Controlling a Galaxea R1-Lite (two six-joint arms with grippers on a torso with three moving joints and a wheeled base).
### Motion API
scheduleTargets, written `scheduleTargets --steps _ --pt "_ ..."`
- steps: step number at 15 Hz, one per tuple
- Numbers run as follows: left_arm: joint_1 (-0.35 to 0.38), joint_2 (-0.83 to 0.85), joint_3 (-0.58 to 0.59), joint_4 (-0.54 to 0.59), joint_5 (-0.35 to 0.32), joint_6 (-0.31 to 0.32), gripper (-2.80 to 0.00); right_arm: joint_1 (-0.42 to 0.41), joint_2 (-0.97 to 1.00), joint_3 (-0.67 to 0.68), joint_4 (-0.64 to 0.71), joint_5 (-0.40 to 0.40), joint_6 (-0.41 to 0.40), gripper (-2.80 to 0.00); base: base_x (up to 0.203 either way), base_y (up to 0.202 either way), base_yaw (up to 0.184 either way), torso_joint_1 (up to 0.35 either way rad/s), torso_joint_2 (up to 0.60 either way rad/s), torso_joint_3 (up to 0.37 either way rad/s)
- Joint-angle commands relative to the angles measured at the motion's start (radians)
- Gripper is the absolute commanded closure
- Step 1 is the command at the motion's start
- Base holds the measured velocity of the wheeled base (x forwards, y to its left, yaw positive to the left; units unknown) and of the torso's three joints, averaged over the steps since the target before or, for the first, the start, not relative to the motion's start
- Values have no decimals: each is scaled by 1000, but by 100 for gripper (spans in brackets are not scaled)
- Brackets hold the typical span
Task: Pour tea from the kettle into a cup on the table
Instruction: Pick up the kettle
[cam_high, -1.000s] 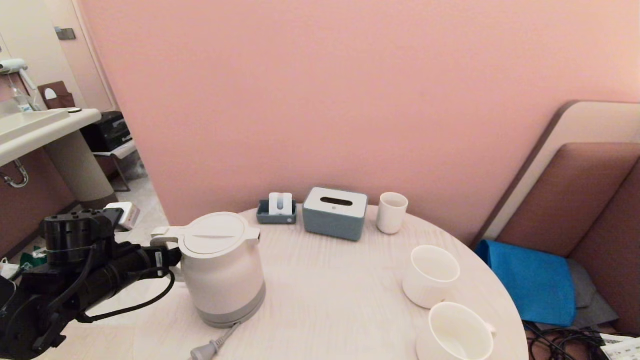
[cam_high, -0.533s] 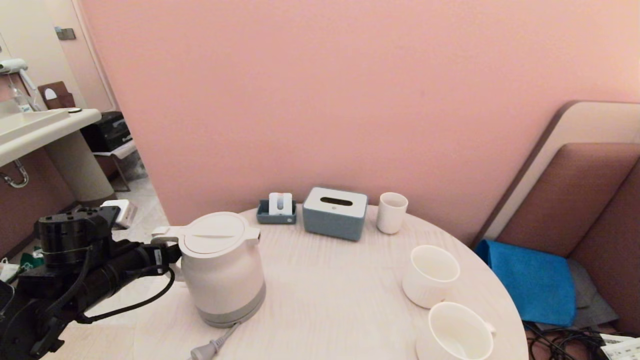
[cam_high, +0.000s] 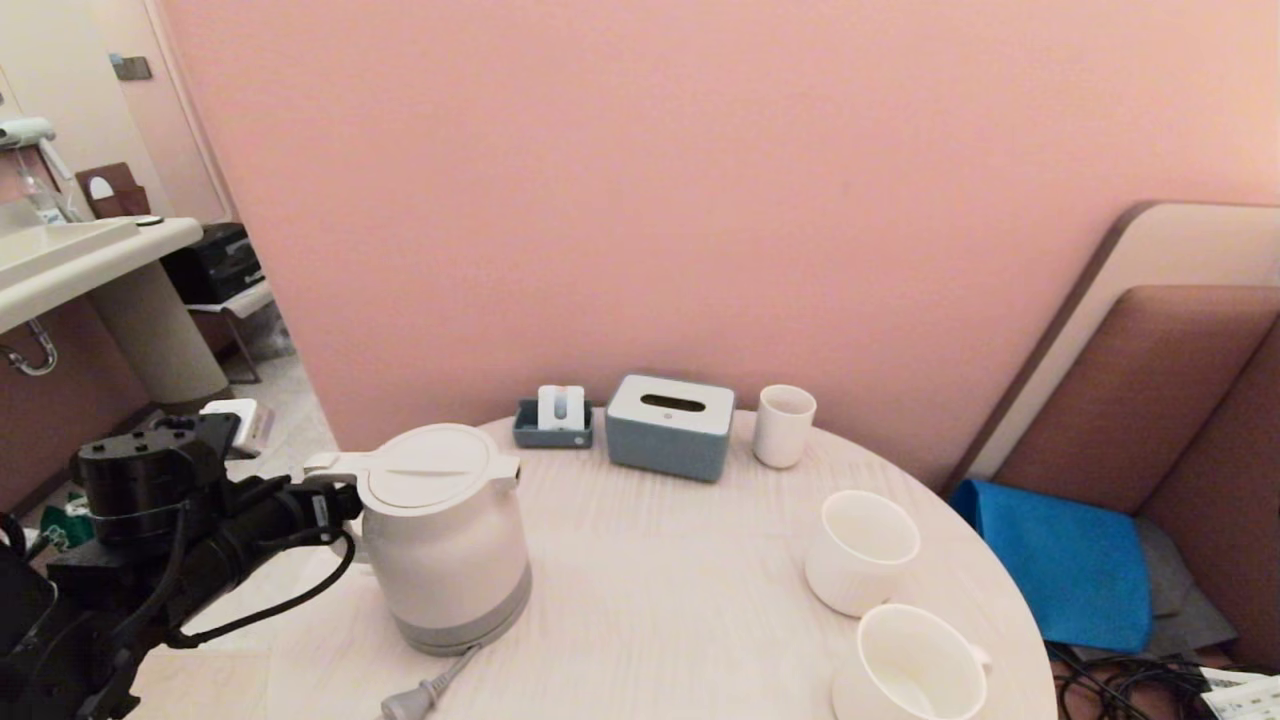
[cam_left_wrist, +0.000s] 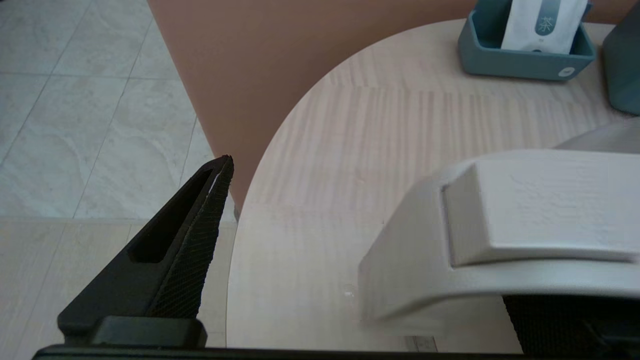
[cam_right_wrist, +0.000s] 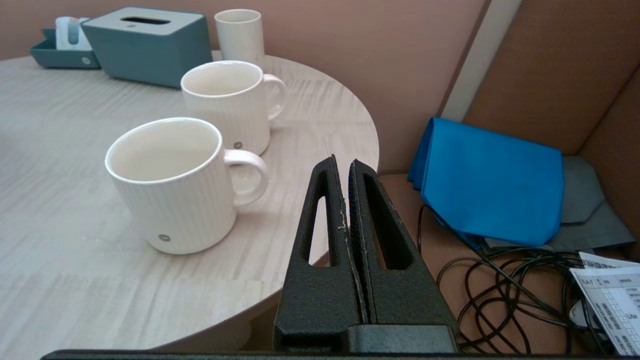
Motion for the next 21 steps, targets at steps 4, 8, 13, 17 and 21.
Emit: scheduleTargets --steps 4,8,13,17,21 --pt "0 14 5 -6 -2 -4 -61 0 0 0 0 -2 0 0 0 0 0 0 0 0" --pt "0 8 8 -8 0 -3 0 0 0 0 0 0 0 0 0 0 0 0 0 0" --pt "0 3 6 -8 1 -3 0 0 0 0 0 -1 0 0 0 0 0 0 0 0" --pt "0 3 4 -8 1 -3 0 0 0 0 0 0 0 0 0 0 0 0 0 0" --pt "-1 -11 -21 -8 -2 0 0 0 0 0 0 -2 0 0 0 0 0 0 0 0"
